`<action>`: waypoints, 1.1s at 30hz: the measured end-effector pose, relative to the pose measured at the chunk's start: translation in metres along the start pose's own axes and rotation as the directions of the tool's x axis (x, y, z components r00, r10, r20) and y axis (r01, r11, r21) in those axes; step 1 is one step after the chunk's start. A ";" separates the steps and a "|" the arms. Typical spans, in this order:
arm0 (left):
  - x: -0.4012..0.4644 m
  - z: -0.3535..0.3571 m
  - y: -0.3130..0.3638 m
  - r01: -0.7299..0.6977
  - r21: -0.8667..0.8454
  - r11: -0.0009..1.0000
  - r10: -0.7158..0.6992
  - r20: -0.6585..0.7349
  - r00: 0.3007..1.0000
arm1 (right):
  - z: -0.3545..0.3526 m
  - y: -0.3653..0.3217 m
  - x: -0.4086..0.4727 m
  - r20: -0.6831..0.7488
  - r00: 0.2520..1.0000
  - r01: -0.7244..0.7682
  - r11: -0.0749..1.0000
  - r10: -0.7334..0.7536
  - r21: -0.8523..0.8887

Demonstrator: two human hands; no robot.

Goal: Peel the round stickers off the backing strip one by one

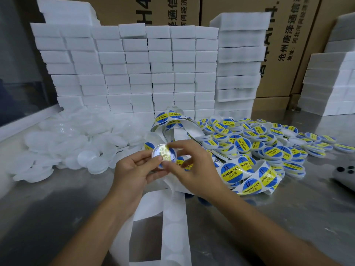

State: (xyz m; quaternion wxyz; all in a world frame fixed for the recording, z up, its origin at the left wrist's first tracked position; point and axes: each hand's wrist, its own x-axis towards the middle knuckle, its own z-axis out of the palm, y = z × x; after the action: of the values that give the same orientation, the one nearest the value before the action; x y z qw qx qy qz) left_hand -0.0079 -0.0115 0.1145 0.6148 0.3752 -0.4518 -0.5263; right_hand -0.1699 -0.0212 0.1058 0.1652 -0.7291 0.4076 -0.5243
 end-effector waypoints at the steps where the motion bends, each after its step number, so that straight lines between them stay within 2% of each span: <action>1: 0.000 -0.001 0.000 -0.014 0.011 1.000 0.015 -0.005 1.000 | 0.001 0.000 -0.002 0.026 0.996 0.085 0.994 -0.083 -0.062; 3: 0.000 -0.003 -0.001 -0.031 0.042 0.999 0.031 0.005 0.999 | 0.002 0.000 -0.003 0.038 0.987 0.158 0.979 -0.154 -0.129; 8: -0.003 0.001 0.002 0.001 0.054 0.999 -0.005 0.072 0.997 | -0.011 0.000 0.004 0.050 0.986 0.167 0.977 -0.162 -0.131; 11: -0.002 0.004 -0.001 -0.024 0.201 0.979 0.019 0.025 1.000 | -0.030 0.008 0.020 -0.059 0.997 0.038 0.993 -0.044 -0.109; 15: 0.004 0.001 -0.012 -0.103 0.422 0.901 0.162 -0.108 0.981 | -0.062 0.041 0.058 -0.166 0.971 -0.203 0.955 0.169 -0.215; 18: 0.007 -0.002 -0.016 -0.107 0.489 0.865 0.195 -0.131 0.972 | -0.084 0.075 0.084 -0.230 0.948 -0.297 0.871 0.220 -0.391; 22: 0.009 -0.006 -0.018 -0.136 0.564 0.814 0.236 -0.107 0.966 | -0.108 0.115 0.103 -0.288 0.924 -0.380 0.705 0.253 -0.599; 25: 0.011 -0.010 -0.019 -0.147 0.600 0.787 0.241 -0.080 0.967 | -0.112 0.134 0.105 -0.287 0.906 -0.422 0.617 0.310 -0.664; 33: 0.015 -0.017 -0.024 -0.150 0.645 0.749 0.238 -0.052 0.970 | -0.108 0.128 0.106 -0.177 0.870 -0.456 0.617 0.459 -0.642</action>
State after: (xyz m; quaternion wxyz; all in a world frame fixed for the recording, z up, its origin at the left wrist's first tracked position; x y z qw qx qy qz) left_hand 0.0017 -0.0303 0.0895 0.5308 0.5457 -0.5985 -0.2496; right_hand -0.3083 -0.1610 0.1297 0.0233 -0.6119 0.7384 -0.2825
